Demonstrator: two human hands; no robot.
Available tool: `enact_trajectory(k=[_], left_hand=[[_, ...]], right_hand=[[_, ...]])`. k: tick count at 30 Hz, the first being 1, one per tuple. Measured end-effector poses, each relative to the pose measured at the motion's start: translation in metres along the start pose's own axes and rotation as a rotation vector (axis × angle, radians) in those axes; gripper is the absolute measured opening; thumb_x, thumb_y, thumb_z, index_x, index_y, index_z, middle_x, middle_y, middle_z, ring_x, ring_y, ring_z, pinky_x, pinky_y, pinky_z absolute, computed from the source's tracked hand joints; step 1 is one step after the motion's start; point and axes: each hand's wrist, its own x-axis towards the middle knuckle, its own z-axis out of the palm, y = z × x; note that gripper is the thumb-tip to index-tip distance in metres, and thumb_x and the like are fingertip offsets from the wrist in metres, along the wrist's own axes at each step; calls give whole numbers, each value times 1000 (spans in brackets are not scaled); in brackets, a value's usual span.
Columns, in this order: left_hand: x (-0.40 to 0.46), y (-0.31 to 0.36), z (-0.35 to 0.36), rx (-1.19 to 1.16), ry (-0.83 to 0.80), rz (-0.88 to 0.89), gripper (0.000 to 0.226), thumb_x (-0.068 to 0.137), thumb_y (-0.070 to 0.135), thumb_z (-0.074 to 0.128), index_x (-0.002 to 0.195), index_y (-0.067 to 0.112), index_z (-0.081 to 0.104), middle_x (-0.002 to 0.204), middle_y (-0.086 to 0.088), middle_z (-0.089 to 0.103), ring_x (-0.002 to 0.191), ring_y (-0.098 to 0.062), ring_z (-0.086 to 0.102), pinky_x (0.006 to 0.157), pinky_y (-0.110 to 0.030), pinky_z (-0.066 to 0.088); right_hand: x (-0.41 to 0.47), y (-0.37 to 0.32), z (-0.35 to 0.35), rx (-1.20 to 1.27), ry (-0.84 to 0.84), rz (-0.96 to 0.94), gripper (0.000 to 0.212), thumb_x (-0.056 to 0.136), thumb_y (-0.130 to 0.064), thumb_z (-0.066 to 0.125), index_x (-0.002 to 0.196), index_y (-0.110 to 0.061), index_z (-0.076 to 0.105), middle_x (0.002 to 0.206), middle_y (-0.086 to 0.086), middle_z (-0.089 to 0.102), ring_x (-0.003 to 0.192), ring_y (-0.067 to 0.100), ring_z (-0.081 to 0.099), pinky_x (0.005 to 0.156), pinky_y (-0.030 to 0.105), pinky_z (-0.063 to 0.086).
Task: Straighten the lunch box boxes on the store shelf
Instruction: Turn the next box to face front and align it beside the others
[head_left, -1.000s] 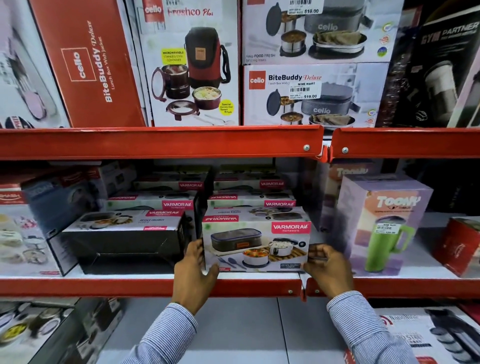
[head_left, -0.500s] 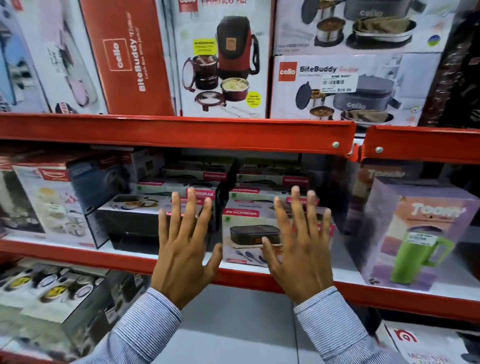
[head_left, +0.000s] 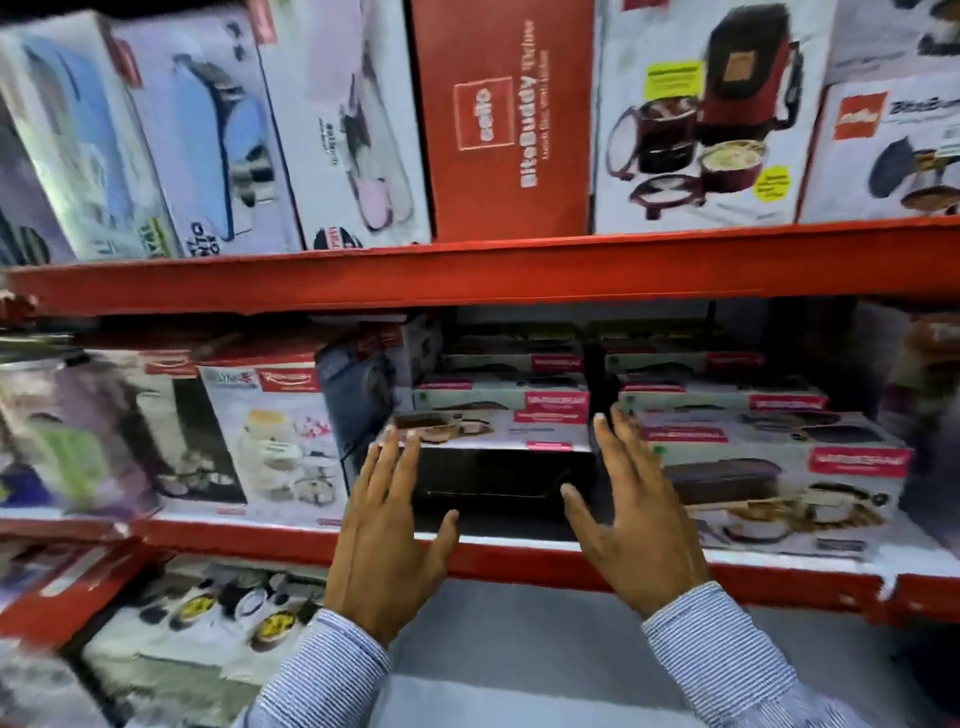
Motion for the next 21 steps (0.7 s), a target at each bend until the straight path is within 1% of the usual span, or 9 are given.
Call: enact_trajectory(k=[2,6,9,11,13,15,17,19,21], left_hand=[[5,-27,-6,-128,-25,-64,86,81,44,65,152,20,24,160,-2,30,148,-17,27,119,-40,31],[17,-57,-12,-210,-84,-140,88,79,48,68,148,7,33,146,-14,51,131,-29,51,109,-41,43],[32,-62,-13,-245,-153,-185,81,78,61,62,135,7,45,117,-12,70,108,-30,65,86,-33,52],[41,-58,-12,-326,-204,-238,65,80,59,62,121,9,51,97,-7,72,98,-31,68,74,-28,45],[48,-55,-10,-418,-255,-307,61,81,60,60,115,10,54,94,-4,67,100,-32,66,76,-27,41],[53,-56,-9,-488,-258,-349,63,82,62,57,116,9,55,103,-7,69,99,-29,64,82,-28,41],[55,-54,-15,-575,-246,-361,52,84,60,54,108,15,60,101,-6,70,90,-22,61,80,-29,41],[56,-54,-22,-703,-230,-357,41,86,60,50,95,24,67,89,2,71,85,-15,63,74,-30,42],[55,-53,-26,-760,-206,-353,42,87,60,48,86,24,70,83,7,70,83,-8,63,72,-28,43]], right_hand=[[3,-18,11,109,0,123,77,90,-54,46,153,-28,11,164,-8,7,150,10,10,112,18,3],[15,-37,18,185,60,334,75,87,-48,56,149,-15,29,157,8,34,144,23,32,113,29,24],[26,-46,13,213,56,483,70,88,-44,56,146,-11,34,147,15,48,134,31,46,108,36,35],[34,-46,8,287,30,568,68,89,-45,56,145,-14,36,145,15,50,131,33,48,109,40,36],[39,-48,6,376,10,618,68,86,-49,56,145,-18,38,148,10,48,134,29,46,114,43,35],[42,-47,4,433,35,633,66,86,-49,57,142,-19,42,144,3,51,132,25,47,113,41,35],[40,-47,-3,457,70,608,52,90,-42,55,135,-16,51,125,-6,56,118,20,52,102,30,36],[37,-47,-9,488,104,567,36,93,-38,52,121,-17,62,110,-4,63,99,17,58,85,25,40],[34,-44,-14,510,141,564,33,92,-42,51,105,-15,66,99,1,70,86,13,62,68,24,42]])
